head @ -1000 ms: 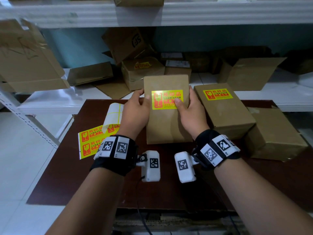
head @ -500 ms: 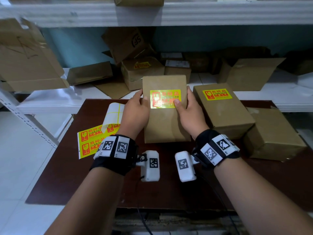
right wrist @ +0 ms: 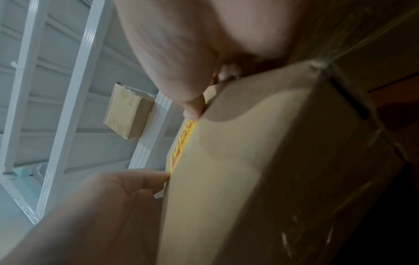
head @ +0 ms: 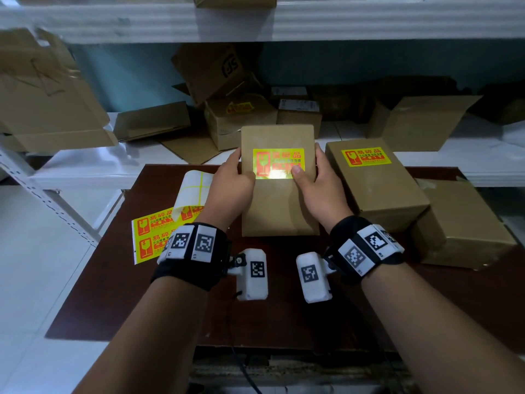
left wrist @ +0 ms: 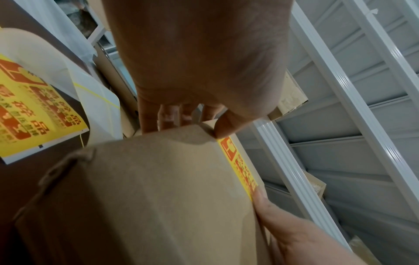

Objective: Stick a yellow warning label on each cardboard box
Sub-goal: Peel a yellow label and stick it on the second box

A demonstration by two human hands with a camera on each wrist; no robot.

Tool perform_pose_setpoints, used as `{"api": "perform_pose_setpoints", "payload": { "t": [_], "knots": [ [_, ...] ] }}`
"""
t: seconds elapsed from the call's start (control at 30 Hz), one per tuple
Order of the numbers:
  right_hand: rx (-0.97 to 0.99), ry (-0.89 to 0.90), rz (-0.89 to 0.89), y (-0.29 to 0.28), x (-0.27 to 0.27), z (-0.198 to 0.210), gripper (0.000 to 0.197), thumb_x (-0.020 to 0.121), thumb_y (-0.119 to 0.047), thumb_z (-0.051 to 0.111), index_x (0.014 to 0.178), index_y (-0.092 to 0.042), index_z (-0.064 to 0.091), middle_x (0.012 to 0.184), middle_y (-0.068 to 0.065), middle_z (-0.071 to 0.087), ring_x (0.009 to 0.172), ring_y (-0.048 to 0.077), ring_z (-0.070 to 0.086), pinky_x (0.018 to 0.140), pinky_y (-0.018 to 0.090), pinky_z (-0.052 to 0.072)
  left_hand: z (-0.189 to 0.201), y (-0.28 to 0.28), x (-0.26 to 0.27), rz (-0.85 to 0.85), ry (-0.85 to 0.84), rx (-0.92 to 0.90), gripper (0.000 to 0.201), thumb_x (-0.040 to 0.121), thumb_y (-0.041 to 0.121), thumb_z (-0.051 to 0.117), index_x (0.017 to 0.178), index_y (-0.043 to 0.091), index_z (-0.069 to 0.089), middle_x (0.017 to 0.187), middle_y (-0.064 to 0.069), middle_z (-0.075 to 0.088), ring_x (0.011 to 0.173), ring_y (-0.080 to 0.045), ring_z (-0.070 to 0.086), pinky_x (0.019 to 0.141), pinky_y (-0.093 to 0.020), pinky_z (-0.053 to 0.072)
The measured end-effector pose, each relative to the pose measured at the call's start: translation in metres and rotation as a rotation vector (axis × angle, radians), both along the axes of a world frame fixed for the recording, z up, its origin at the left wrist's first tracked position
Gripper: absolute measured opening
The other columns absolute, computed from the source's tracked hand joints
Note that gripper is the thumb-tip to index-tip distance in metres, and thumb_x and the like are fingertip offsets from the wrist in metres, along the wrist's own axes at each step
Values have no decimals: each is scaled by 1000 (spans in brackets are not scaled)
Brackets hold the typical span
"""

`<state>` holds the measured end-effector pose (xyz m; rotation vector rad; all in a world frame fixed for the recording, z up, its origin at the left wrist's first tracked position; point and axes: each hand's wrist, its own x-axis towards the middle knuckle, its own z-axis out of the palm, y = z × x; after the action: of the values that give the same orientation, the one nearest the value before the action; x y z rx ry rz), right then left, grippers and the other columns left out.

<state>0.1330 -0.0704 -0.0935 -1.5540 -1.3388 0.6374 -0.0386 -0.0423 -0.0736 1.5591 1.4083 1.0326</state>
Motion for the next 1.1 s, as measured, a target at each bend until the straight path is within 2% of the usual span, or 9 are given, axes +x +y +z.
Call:
{"api": "perform_pose_setpoints", "payload": {
  "t": [0.13,0.23,0.43,0.57,0.63,0.73,0.83,1.0,1.1],
  "knots": [
    [-39,44,-27,5,-1,-4,64,101,-41,47,159,-32,22,152,-3,49,138,19,46,115,47,38,0,-1,3,45,-37,2,41,97,25,52,139,28,51,101,23,58,105,-15,62,95,-40,53],
    [-6,91,-37,4,0,-1,56,101,-42,43,155,-32,33,147,-6,53,132,14,51,113,45,42,-1,-5,4,60,22,82,51,91,43,64,137,26,50,114,13,62,109,-12,60,93,-34,50],
    [95,100,-99,-5,-1,7,72,80,-50,76,139,-24,43,137,-5,52,122,9,53,106,37,47,2,-6,3,125,-82,34,33,98,24,50,131,27,54,91,19,64,86,0,66,68,-19,49],
    [81,91,-138,-8,-3,14,91,73,-55,81,146,-21,37,143,-2,44,128,10,46,107,29,42,5,-10,8,154,-35,83,43,92,54,56,126,27,53,98,12,66,95,-8,65,83,-31,52],
    [66,54,-149,-9,-4,16,97,75,-56,80,152,-21,32,148,-1,38,131,9,41,101,23,35,5,-13,10,153,-2,114,52,84,61,63,122,28,49,95,17,63,93,-1,62,80,-27,49],
    [71,1,-169,-10,-6,17,86,79,-55,77,150,-24,40,146,-2,40,120,3,40,94,21,33,4,-14,13,183,62,153,66,78,62,70,125,24,45,87,22,57,91,-4,59,78,-27,46],
    [117,-19,-193,-9,-5,15,70,81,-51,77,142,-27,53,133,-4,51,115,5,47,92,23,40,4,-14,11,201,137,188,69,79,63,69,127,21,44,94,14,61,96,-14,63,83,-35,52],
    [133,-39,-138,-5,0,12,49,90,-49,66,135,-30,61,123,-1,61,110,8,55,97,31,47,4,-14,10,201,179,201,44,96,47,54,127,17,45,95,2,61,97,-26,62,84,-41,49],
    [106,-21,-139,-2,1,10,58,89,-59,54,140,-31,58,128,-2,60,117,13,57,101,41,51,6,-13,8,204,167,191,32,102,41,42,124,18,46,96,-5,66,95,-29,62,84,-45,49]
  ]
}}
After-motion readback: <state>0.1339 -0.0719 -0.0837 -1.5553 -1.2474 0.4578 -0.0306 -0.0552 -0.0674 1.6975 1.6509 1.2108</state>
